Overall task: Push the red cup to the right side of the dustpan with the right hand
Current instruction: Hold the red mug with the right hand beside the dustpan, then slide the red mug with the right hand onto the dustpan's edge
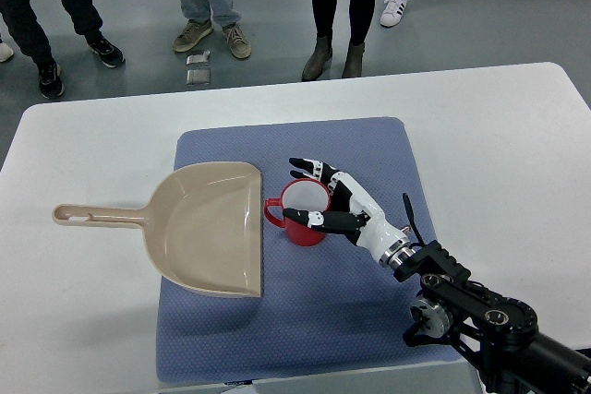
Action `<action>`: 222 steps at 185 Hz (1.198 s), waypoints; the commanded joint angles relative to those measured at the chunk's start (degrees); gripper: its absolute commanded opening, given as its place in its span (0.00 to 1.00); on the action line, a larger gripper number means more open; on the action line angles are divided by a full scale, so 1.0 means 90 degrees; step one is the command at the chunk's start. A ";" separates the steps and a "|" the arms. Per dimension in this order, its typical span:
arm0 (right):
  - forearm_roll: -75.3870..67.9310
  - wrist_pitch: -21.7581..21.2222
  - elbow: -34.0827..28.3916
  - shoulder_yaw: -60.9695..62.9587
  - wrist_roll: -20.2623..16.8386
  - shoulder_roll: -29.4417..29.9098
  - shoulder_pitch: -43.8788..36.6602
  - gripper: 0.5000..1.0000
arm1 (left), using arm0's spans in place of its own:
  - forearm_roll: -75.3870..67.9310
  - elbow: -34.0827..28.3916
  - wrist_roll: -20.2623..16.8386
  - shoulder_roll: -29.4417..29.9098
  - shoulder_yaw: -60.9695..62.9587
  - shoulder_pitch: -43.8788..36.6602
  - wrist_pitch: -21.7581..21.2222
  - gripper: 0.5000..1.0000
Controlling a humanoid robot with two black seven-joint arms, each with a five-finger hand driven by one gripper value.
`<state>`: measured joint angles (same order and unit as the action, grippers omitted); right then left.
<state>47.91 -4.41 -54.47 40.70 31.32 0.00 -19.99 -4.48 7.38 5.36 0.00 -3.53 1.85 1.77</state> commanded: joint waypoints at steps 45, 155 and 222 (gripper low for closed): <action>0.0008 -0.0047 -0.0003 -0.0108 -0.0003 0.0000 0.0004 0.86 | 0.0000 0.0000 0.0000 0.0000 0.0001 0.0000 -0.0001 1.00; -0.0011 -0.0066 -0.0003 -0.0274 -0.0023 0.0000 -0.0064 0.86 | 0.0000 0.0000 0.0000 0.0000 0.0001 0.0000 -0.0001 1.00; 0.0047 -0.0291 -0.0120 -0.0440 -0.0013 0.0000 -0.0064 0.86 | 0.0009 0.0000 0.0000 0.0000 0.0001 0.0000 -0.0001 1.00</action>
<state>48.13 -6.76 -55.26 36.83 31.12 0.00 -20.57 -4.48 7.38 5.36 0.00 -3.54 1.85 1.77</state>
